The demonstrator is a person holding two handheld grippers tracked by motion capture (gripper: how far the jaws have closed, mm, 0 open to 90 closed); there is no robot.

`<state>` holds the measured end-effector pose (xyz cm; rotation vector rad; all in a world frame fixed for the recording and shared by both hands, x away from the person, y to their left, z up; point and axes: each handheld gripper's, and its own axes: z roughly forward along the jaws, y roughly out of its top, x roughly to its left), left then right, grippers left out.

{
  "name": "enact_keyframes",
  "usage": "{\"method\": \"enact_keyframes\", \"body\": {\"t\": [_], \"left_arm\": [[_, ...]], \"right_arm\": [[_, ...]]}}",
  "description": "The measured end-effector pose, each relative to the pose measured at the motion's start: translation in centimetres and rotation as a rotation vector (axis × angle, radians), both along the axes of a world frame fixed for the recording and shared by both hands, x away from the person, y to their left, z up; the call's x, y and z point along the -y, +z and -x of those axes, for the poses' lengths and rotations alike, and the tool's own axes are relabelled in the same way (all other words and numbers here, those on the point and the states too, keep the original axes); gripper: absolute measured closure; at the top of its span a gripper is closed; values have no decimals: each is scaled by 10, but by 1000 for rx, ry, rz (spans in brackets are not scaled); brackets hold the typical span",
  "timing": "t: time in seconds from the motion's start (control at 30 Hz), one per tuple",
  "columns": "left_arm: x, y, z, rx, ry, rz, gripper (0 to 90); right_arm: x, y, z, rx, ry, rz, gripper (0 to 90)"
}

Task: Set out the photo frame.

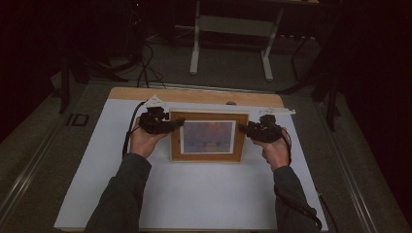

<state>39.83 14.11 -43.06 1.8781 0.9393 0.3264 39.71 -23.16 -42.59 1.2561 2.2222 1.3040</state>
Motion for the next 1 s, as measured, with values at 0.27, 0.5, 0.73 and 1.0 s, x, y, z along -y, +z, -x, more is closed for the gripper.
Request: {"method": "enact_keyframes", "body": {"t": [0.27, 0.5, 0.73, 1.0], "left_arm": [[0, 1, 1, -3, 2, -2, 526], [0, 1, 1, -4, 6, 0, 523], [0, 1, 1, -8, 5, 3, 523], [0, 1, 1, -9, 9, 2, 520]], "right_arm": [[1, 0, 0, -1, 8, -2, 616], [1, 0, 1, -1, 10, 0, 617], [1, 0, 2, -1, 15, -2, 617], [1, 0, 2, -1, 19, -5, 616]]}}
